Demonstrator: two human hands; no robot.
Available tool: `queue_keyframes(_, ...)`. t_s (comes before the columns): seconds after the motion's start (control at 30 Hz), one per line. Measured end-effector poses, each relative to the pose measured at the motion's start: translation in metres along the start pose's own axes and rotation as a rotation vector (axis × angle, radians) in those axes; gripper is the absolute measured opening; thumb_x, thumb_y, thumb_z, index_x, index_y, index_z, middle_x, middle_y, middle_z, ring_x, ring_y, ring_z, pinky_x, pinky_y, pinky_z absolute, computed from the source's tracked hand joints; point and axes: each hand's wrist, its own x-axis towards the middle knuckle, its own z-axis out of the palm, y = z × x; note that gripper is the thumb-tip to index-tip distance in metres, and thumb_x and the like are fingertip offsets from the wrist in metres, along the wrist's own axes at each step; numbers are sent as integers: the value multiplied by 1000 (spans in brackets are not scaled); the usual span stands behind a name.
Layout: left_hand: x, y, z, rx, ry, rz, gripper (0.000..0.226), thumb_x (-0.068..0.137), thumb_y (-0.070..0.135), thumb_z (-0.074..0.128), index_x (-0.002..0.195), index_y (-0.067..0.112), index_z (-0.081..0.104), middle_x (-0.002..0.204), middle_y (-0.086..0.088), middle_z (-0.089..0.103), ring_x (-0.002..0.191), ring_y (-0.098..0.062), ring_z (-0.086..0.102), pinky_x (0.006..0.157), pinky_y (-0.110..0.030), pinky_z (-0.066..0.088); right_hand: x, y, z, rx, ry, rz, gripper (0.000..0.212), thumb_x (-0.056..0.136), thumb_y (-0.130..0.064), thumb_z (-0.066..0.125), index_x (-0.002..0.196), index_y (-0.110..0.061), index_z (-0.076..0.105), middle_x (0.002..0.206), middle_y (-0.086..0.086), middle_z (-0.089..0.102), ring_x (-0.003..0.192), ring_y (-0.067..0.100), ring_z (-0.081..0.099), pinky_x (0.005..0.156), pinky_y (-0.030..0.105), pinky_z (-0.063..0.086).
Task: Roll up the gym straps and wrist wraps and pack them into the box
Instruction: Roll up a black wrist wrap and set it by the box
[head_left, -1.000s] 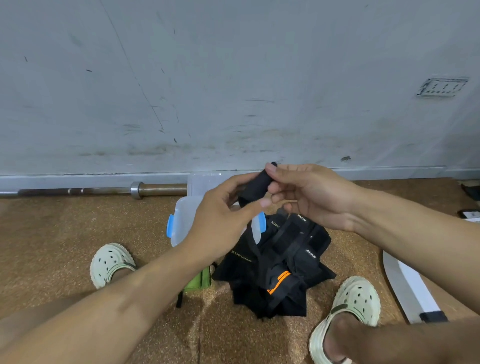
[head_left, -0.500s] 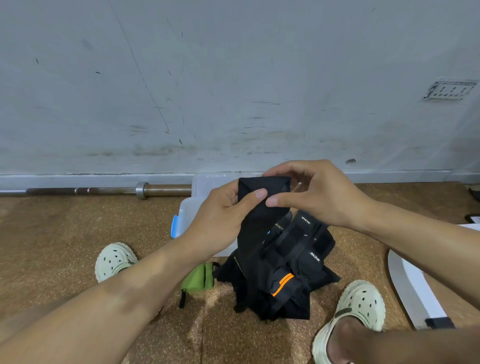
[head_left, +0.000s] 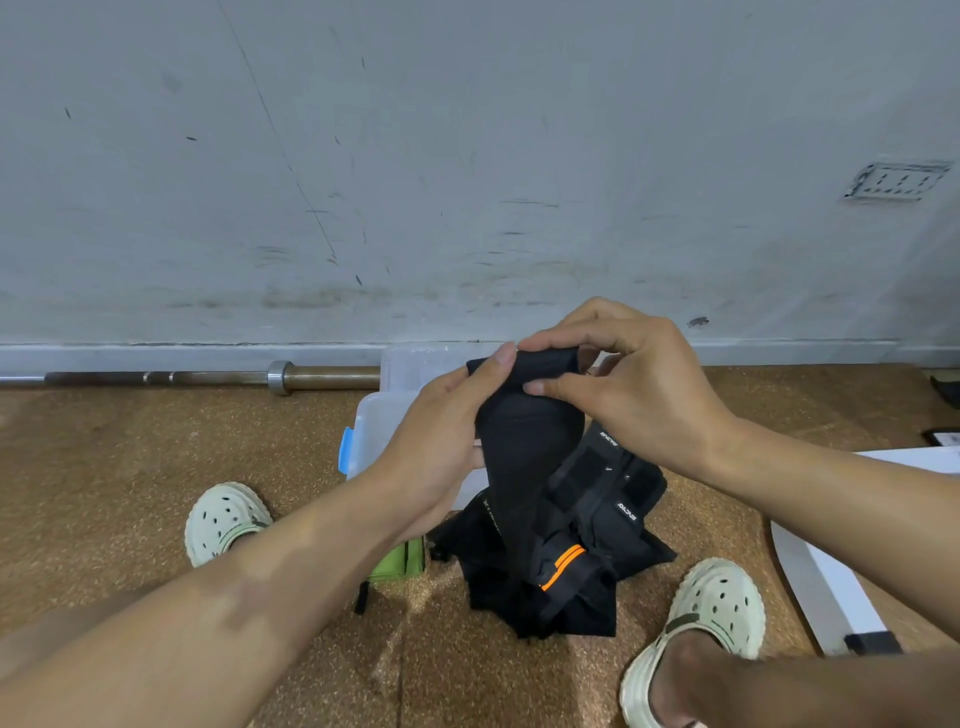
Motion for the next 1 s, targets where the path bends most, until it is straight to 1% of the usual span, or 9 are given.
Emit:
queue_keyframes(0.2, 1, 3, -8, -86, 127, 18, 20, 99, 19, 61, 116, 11, 67, 118, -16, 73, 103, -26, 72, 87, -42, 57, 1, 1, 1, 28, -176, 59, 28, 90, -17, 78, 111, -36, 79, 107, -10, 67, 95, 15, 66, 78, 30, 56)
queue_keyframes(0.3, 1, 6, -10, -72, 120, 29, 26, 97, 10, 63, 123, 10, 63, 117, -17, 74, 106, -30, 73, 92, -43, 58, 3, 1, 0, 110, -179, 116, 25, 90, -29, 75, 113, -37, 79, 112, -8, 69, 99, 23, 67, 87, 38, 58)
queue_keyframes(0.4, 0, 6, -10, -30, 97, 54, 32, 96, 3, 64, 125, 14, 62, 112, -15, 75, 102, -29, 74, 91, -42, 59, 6, 2, -6, 163, -184, 242, 43, 82, -40, 74, 124, -32, 74, 112, 4, 75, 97, 26, 73, 96, 43, 58)
queue_keyframes(0.47, 1, 7, -11, -14, 86, 77, 36, 94, -3, 63, 127, 13, 61, 111, -15, 75, 99, -27, 74, 87, -36, 61, 7, 4, -9, 241, -257, 314, 45, 83, -31, 77, 128, -27, 71, 110, 9, 78, 101, 23, 76, 98, 37, 59)
queue_keyframes(0.57, 2, 6, -10, -19, 35, 95, 32, 95, 1, 62, 125, 12, 61, 108, -12, 75, 96, -24, 74, 83, -32, 62, 4, 7, -7, 278, -256, 310, 30, 84, -12, 79, 114, -19, 76, 107, 11, 79, 102, 27, 76, 91, 29, 61)
queue_keyframes(0.67, 1, 4, -9, 24, -14, 114, 29, 96, 2, 61, 123, 15, 61, 107, -7, 75, 99, -21, 73, 82, -30, 60, 4, 7, -12, 317, -271, 355, 36, 74, -15, 83, 110, -15, 78, 105, 13, 79, 98, 25, 77, 84, 29, 61)
queue_keyframes(0.73, 1, 4, -9, 58, -17, 134, 31, 97, -3, 59, 123, 15, 60, 108, -5, 75, 99, -18, 72, 80, -27, 59, 5, 5, -19, 333, -369, 376, 46, 70, -24, 83, 114, -13, 76, 110, 11, 78, 103, 26, 76, 90, 32, 60)
queue_keyframes(0.83, 2, 4, -11, 91, -13, 136, 35, 98, -5, 58, 127, 15, 58, 111, -7, 74, 99, -17, 73, 80, -26, 58, 7, 4, -24, 371, -457, 426, 50, 79, -38, 74, 124, -16, 73, 117, 14, 76, 105, 30, 73, 97, 37, 57)
queue_keyframes(1.0, 2, 4, -14, 54, -28, 88, 42, 98, -6, 57, 134, 16, 56, 116, -15, 73, 106, -23, 72, 86, -28, 59, 6, 9, -17, 392, -386, 420, 40, 78, -27, 75, 114, -11, 77, 111, 24, 74, 88, 19, 72, 77, 25, 60)
